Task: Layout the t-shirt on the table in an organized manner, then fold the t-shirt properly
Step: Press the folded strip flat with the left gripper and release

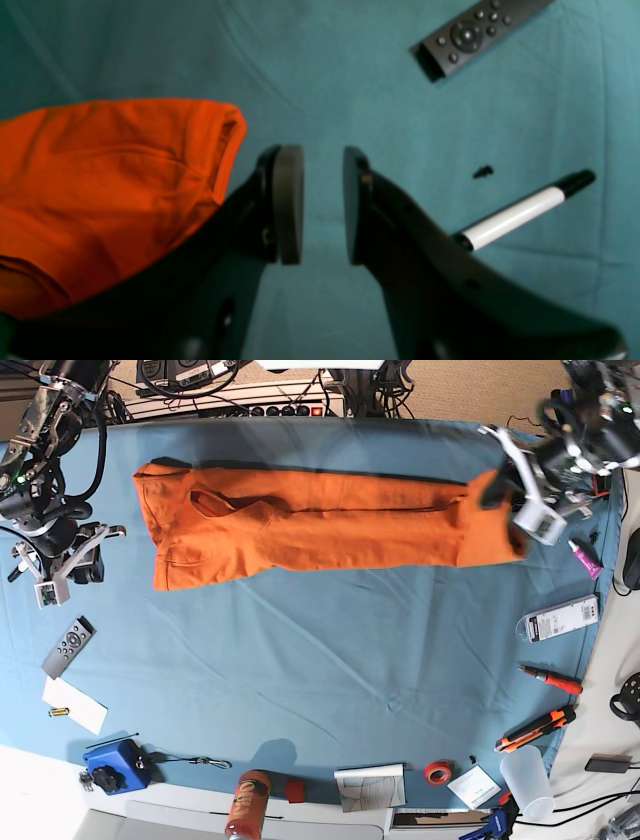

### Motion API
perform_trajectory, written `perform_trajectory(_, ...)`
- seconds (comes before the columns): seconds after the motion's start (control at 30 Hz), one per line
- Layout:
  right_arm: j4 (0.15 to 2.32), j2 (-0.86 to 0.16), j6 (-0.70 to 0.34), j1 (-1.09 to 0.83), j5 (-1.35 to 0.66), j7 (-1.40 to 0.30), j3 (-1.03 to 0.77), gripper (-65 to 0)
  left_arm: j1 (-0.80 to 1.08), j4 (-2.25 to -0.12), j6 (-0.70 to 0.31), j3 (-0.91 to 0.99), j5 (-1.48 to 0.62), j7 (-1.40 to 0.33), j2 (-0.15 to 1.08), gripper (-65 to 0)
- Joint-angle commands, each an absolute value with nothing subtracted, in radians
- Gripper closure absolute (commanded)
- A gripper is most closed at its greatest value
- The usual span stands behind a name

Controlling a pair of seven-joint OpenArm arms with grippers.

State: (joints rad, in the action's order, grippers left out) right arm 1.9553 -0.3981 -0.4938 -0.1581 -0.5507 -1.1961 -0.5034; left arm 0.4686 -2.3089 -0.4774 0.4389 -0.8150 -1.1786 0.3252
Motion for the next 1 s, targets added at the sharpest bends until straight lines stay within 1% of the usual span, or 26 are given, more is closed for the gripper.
perform_trajectory(0.0, 1.969, -0.412, -0.493, -0.147, -0.556, -1.174, -0.512, -14.4, 0.457, -2.324, -0.467, 0.409, -0.785, -1.145, 0.324, 0.0)
perform_trajectory(0.27, 1.969, -0.41, -0.493, -0.147, -0.541, -1.176, -0.512, -14.4, 0.356, -2.321, -0.379, 0.139, -0.527, -1.075, 0.233, 0.0)
perform_trajectory(0.57, 1.969, -0.41, -0.493, -0.147, -0.53, -1.173, -0.512, -14.4, 0.296, -2.293, -0.328, -0.104, -0.369, -1.039, 0.109, 0.0)
perform_trajectory(0.73, 1.969, -0.41, -0.493, -0.147, -0.53, -1.173, -0.512, -14.4, 0.257, -2.18, -0.328, -0.202, -0.358, -1.045, 0.094, 0.0)
perform_trajectory(0.8, 1.969, -0.41, -0.493, -0.147, -0.53, -1.173, -0.512, -14.4, 0.236, -2.141, -0.309, -0.231, -0.358, -1.053, 0.094, 0.0)
perform_trajectory(0.93, 1.969, -0.41, -0.493, -0.147, -0.53, -1.173, -0.512, -14.4, 0.221, -2.108, -0.308, -0.257, -0.358, -1.024, 0.094, 0.0)
perform_trajectory(0.97, 1.969, -0.41, -0.493, -0.147, -0.53, -1.172, -0.512, -14.4, 0.221, -2.109, -0.313, -0.258, -0.358, -1.006, 0.094, -2.6)
